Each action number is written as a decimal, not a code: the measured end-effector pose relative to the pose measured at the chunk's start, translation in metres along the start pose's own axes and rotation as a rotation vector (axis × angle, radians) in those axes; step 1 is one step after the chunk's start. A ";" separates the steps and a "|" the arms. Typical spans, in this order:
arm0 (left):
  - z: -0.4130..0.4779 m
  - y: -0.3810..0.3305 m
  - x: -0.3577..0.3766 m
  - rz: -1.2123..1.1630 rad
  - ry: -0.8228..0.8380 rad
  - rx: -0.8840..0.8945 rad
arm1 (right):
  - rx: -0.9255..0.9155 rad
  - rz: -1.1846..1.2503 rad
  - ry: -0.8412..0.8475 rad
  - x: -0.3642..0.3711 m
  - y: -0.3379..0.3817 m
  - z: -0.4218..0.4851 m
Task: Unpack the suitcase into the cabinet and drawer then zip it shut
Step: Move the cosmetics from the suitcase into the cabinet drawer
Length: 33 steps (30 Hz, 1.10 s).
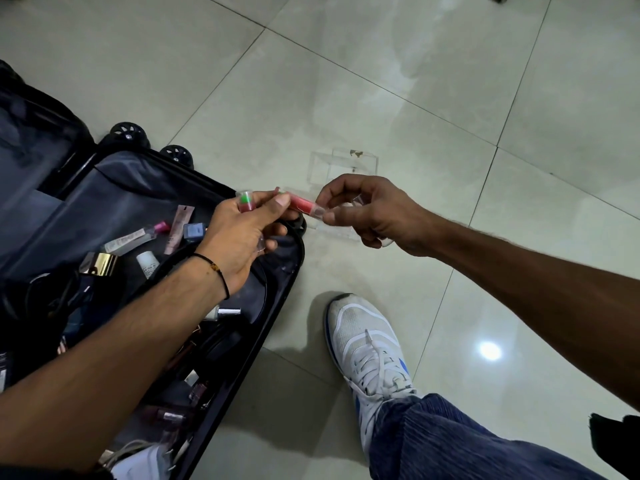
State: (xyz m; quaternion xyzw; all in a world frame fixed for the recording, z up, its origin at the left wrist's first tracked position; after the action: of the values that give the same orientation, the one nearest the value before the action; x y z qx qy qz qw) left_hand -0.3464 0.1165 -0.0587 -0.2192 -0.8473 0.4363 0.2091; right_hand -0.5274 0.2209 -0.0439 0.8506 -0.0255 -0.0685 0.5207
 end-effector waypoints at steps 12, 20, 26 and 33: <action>-0.002 0.000 0.002 0.116 0.021 0.071 | 0.030 -0.032 0.178 0.010 0.013 0.010; -0.005 -0.001 -0.002 0.061 -0.003 -0.044 | 0.013 0.009 -0.430 -0.036 -0.016 0.022; -0.006 -0.003 0.005 -0.010 0.030 -0.127 | -0.020 -0.277 -0.561 -0.047 -0.033 0.022; -0.005 -0.003 0.012 -0.054 0.060 -0.128 | -0.057 -0.593 -0.545 -0.042 -0.038 0.033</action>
State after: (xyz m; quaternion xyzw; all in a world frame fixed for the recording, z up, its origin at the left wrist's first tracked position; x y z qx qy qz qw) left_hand -0.3542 0.1247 -0.0520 -0.2222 -0.8725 0.3685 0.2316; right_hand -0.5743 0.2138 -0.0884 0.7569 0.0858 -0.4394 0.4761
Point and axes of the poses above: each hand's wrist, its own z-axis towards the middle knuckle, its own x-axis out of the palm, y = z × x, the point moved 2 cm from there along z, towards the middle knuckle
